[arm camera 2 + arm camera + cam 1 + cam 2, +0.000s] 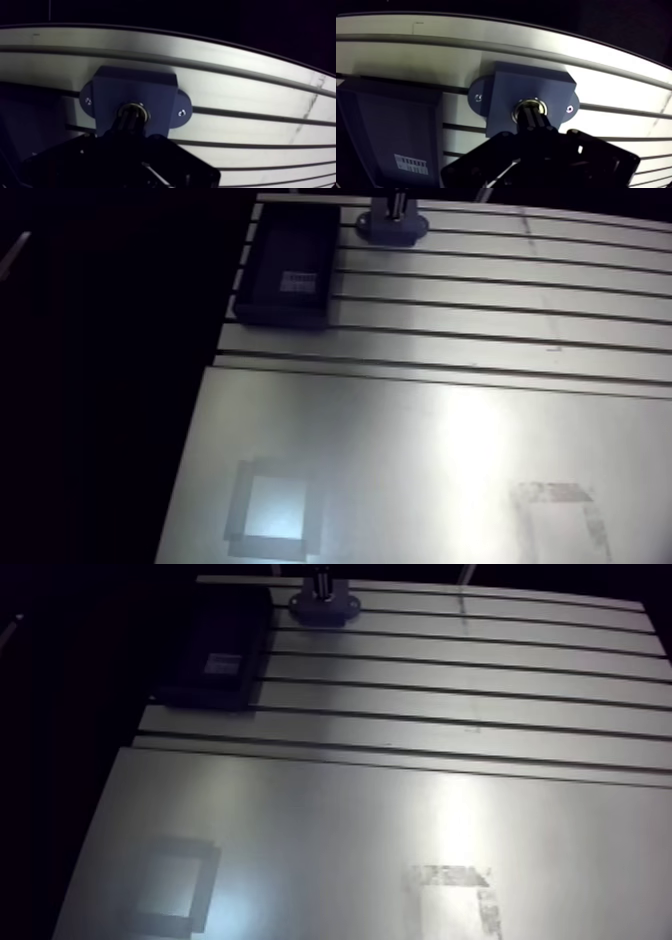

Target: Pick up the bearing and press it into the housing until flush.

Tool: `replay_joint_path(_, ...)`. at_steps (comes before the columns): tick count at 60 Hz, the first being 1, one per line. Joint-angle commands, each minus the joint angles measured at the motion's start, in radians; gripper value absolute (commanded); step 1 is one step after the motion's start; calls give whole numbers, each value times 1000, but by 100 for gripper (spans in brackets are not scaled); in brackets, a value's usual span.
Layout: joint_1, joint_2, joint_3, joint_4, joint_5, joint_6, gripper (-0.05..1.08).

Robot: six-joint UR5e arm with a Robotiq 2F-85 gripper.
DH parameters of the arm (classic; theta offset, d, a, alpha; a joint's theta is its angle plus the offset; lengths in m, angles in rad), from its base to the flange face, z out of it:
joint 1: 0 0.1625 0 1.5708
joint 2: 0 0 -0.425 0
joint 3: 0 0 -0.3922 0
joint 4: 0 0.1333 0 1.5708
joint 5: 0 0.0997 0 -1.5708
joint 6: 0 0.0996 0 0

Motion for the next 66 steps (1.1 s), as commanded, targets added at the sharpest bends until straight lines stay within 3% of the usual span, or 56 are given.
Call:
replay_joint_path(1,0,0,-5,0,0,-1,108)
replay_joint_path(40,3,-71,-22,82,5,-3,104)
replay_joint_path(41,3,-76,-24,94,5,-3,89)
replay_joint_path(42,3,-76,-24,94,5,-3,89)
replay_joint_path(43,4,-79,-25,113,5,-3,56)
replay_joint_path(44,4,-79,-25,113,5,-3,56)
replay_joint_path(45,6,-83,-27,137,3,-3,24)
replay_joint_path(46,6,-83,-27,137,3,-3,24)
replay_joint_path(47,7,-91,-26,156,-1,-3,5)
replay_joint_path(52,8,-118,-14,165,-12,-1,1)
replay_joint_path(66,4,-213,-9,189,-9,3,1)
